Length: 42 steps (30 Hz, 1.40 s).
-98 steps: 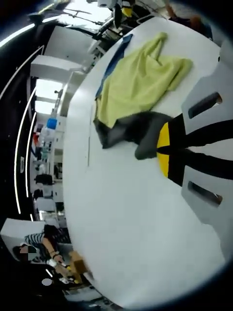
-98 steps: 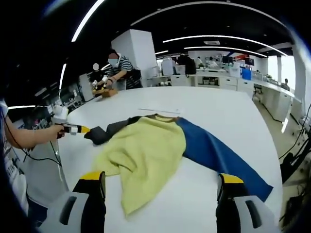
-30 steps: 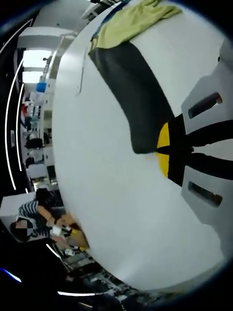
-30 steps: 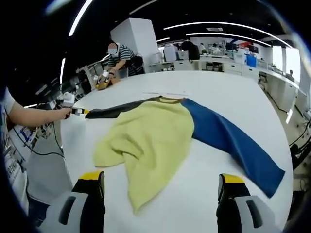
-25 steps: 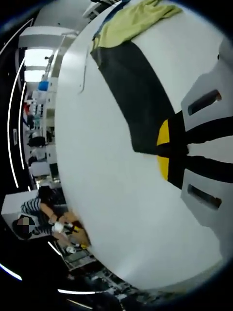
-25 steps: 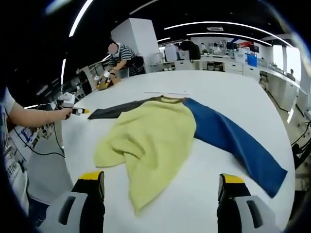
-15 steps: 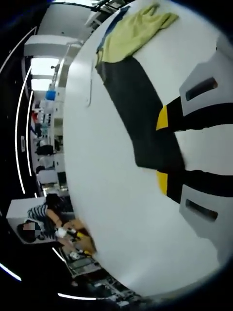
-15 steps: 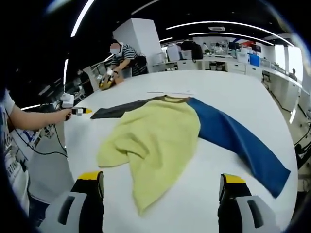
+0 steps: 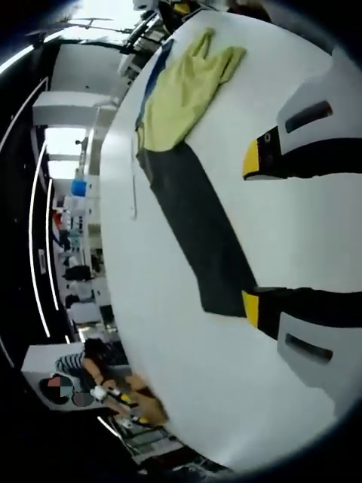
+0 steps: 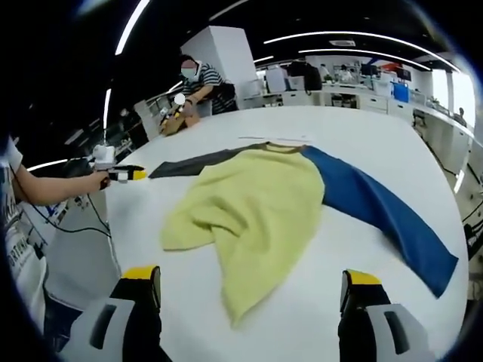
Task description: Fold the garment on the visible template until the final outline fits inside the template.
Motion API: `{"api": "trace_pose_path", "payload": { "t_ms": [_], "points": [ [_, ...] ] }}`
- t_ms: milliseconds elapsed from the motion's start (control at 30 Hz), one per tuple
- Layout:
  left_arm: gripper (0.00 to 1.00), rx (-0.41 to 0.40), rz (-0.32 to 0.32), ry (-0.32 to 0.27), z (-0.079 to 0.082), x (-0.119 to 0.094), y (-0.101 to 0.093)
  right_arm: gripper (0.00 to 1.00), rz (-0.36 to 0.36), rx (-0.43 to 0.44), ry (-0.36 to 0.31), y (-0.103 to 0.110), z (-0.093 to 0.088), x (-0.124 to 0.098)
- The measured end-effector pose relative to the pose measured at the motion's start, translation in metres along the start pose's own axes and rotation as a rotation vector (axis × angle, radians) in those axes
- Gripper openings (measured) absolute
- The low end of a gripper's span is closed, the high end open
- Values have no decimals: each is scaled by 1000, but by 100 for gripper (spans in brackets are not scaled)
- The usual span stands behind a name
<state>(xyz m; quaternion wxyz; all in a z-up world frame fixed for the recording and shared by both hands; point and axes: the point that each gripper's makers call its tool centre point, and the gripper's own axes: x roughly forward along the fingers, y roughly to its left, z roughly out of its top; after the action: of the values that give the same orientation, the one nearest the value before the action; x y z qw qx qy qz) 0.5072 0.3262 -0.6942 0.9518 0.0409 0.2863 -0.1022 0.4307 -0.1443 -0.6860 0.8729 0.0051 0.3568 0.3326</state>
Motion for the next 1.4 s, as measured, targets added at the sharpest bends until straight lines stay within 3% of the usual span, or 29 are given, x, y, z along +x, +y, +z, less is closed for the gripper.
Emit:
{"api": "trace_pose_path", "payload": {
  "t_ms": [267,533,1033,1400],
  "points": [
    [63,34,-101,-19,2,-8,-41,98,21,-21,33,13,-16,4],
    [63,59,-190,-29,4,-12,-81,92,1,-53,58,9,-31,8],
    [58,118,-347,-22,3,-7,-155,64,-19,-38,63,14,-49,15],
    [48,149,-456,1,-4,9,-201,48,-52,-4,42,10,-52,14]
  ]
}}
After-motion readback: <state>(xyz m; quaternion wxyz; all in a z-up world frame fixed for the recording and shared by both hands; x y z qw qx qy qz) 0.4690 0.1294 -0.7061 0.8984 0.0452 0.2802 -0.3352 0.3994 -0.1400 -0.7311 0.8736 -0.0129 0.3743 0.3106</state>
